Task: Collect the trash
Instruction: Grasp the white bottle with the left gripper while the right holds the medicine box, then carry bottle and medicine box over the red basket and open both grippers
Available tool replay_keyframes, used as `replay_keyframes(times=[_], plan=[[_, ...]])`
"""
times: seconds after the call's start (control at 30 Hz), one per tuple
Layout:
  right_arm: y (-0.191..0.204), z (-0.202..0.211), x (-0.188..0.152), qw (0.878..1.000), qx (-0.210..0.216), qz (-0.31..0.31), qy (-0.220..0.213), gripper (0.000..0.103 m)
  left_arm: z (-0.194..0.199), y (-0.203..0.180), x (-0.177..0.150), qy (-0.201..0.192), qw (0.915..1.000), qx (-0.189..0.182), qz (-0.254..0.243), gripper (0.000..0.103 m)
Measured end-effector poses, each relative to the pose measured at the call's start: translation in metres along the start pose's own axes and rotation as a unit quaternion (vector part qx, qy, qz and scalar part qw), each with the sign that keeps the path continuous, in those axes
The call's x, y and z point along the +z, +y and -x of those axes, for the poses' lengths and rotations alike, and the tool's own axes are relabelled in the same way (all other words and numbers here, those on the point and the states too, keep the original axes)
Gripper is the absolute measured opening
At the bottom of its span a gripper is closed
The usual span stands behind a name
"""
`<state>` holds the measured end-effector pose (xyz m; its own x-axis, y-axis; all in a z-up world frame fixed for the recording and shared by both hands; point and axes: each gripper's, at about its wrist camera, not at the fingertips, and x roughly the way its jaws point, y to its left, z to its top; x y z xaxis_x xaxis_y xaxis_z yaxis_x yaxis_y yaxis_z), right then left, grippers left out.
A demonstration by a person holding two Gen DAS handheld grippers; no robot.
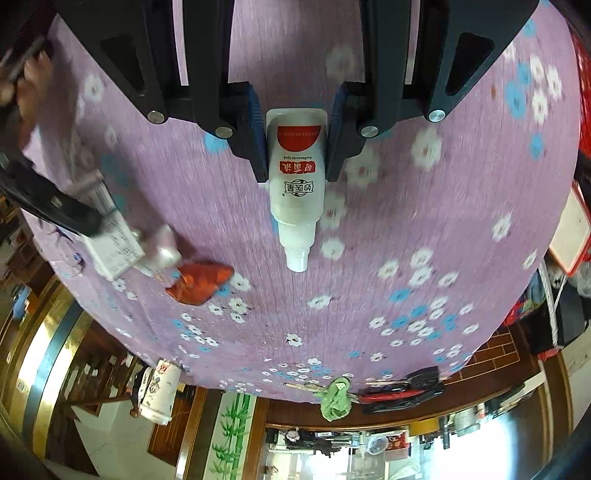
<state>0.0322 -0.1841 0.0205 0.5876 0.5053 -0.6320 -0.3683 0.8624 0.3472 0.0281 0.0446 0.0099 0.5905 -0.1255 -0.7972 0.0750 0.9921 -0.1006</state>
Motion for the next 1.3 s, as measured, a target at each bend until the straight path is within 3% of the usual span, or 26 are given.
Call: replay_keyframes(times=[0.3,0.53,0.9,1.3], plan=[[0.051,0.026,-0.031,0.999,-0.019,0.029,0.026,0.038,0.042,0.011,-0.035,-0.032,0.9994,-0.007,0.009,0.029],[0.08,0.038,-0.058,0.999,-0.029,0.031,0.017,0.038,0.061,0.011,-0.058,-0.052,0.9986,-0.006,0.003,0.029],[0.086,0.053,-0.063,0.998,-0.059,0.022,0.009,0.038,0.076,0.018,-0.068,-0.067,0.9977,-0.003,0.006,0.029],[0.099,0.066,-0.068,0.998,-0.058,0.033,0.002,0.038,0.094,0.015,-0.075,-0.08,0.9968,-0.002,0.002,0.029]])
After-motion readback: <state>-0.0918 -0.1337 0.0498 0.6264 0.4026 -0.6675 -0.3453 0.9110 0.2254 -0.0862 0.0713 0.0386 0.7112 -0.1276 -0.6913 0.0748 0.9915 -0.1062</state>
